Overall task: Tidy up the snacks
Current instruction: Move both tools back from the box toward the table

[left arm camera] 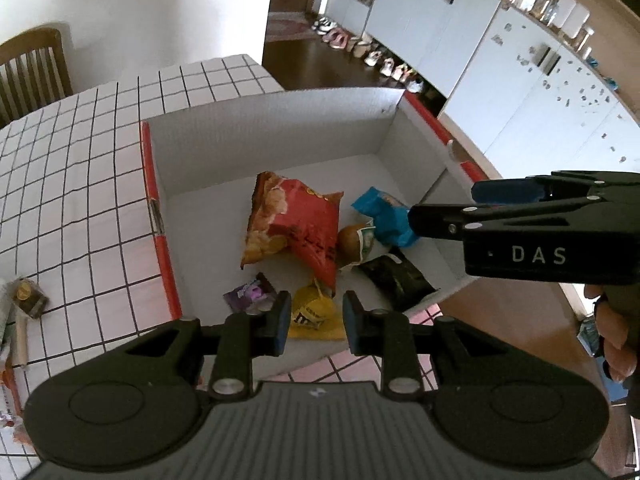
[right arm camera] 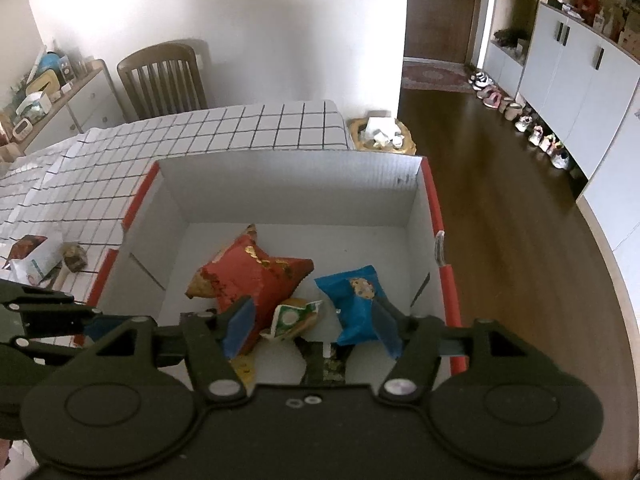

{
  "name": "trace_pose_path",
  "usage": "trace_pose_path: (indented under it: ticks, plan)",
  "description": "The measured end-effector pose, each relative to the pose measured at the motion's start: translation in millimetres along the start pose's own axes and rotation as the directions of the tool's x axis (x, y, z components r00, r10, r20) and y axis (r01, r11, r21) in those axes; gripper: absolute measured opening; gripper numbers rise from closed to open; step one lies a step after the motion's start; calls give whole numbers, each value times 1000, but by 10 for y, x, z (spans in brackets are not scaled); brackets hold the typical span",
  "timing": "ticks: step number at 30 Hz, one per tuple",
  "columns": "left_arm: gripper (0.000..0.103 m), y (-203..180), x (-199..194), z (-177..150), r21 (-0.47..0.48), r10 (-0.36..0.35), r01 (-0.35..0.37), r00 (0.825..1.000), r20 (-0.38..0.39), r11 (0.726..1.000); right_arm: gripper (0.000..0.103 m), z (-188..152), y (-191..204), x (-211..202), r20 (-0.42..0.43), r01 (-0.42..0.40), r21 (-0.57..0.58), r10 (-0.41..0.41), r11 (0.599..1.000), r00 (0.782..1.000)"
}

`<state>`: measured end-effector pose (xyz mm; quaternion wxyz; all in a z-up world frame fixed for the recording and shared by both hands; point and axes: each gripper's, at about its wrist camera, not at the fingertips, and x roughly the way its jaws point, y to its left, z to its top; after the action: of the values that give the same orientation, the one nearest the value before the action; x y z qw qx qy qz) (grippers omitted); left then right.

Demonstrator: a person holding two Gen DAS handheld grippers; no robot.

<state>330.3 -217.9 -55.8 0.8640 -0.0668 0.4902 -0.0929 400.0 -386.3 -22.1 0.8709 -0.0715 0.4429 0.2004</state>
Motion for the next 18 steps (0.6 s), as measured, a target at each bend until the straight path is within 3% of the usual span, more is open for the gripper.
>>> trace_pose_path:
  ticks: [18]
  plan:
    - [27,443,-808,-368,13,-45,44,989,141,999,77,-153,537,-622,88,-7,-10,8,1000,996]
